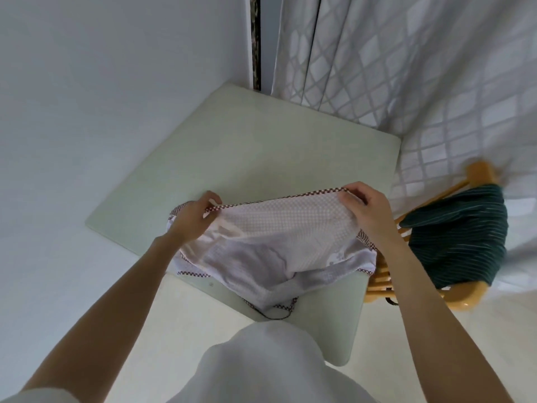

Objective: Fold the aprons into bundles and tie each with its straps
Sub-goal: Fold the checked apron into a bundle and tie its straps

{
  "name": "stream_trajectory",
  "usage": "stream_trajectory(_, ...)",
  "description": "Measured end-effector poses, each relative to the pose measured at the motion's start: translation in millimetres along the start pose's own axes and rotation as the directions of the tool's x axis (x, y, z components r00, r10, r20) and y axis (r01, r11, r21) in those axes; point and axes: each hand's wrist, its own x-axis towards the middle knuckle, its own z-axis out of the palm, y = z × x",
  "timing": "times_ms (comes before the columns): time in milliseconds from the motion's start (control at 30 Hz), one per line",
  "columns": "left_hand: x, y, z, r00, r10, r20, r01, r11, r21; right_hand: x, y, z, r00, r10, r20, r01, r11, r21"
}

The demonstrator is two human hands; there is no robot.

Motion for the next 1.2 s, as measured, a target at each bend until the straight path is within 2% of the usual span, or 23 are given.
stream_trajectory(100,-19,3,-23,0.991,-0.077,-0.11,0.063,0.991,-0.121,4,1,-12,0.997,-0.05,0.059,0.054,0.997,-0.061)
stream_trajectory(167,-26,7,-35,0.981,-0.088,-0.171,0.07,0.992,-0.108,11,0,-18,0.993,-0.086,0.08,0.094,0.99,-0.103)
stream_trajectory(367,-12,7,-72,0.945,-0.117,-0.306,0.175,0.97,0.169,56,-24,-19,0.972,-0.214,0.098,0.23,0.954,-0.19)
stream_trajectory(500,18,13,-104,0.933,-0.018,-0.36,0.139,0.94,0.312,101,-41,-13,0.961,-0.269,0.067,0.277,0.922,-0.27)
stream_trajectory(600,58,15,-124,0.926,-0.002,-0.377,0.138,0.932,0.335,147,-50,-14,0.953,-0.302,0.023,0.289,0.884,-0.368)
stream_trajectory(667,83,14,-133,0.919,0.025,-0.393,0.123,0.93,0.346,173,-53,-12,0.952,-0.304,-0.037,0.256,0.857,-0.448)
stream_trajectory(867,193,-8,-150,0.922,0.15,-0.358,0.052,0.867,0.495,256,-58,5,0.952,-0.176,-0.25,0.031,0.869,-0.494)
stream_trajectory(967,252,-18,-144,0.945,0.111,-0.309,0.076,0.841,0.535,295,-47,21,0.941,-0.1,-0.325,-0.065,0.886,-0.46)
stream_trajectory(1100,309,-29,-119,0.958,-0.001,-0.285,0.158,0.833,0.529,328,-19,47,0.943,0.055,-0.329,-0.175,0.922,-0.345)
stream_trajectory(1200,333,-38,-89,0.966,-0.035,-0.256,0.145,0.893,0.425,342,10,70,0.949,0.17,-0.266,-0.237,0.941,-0.243)
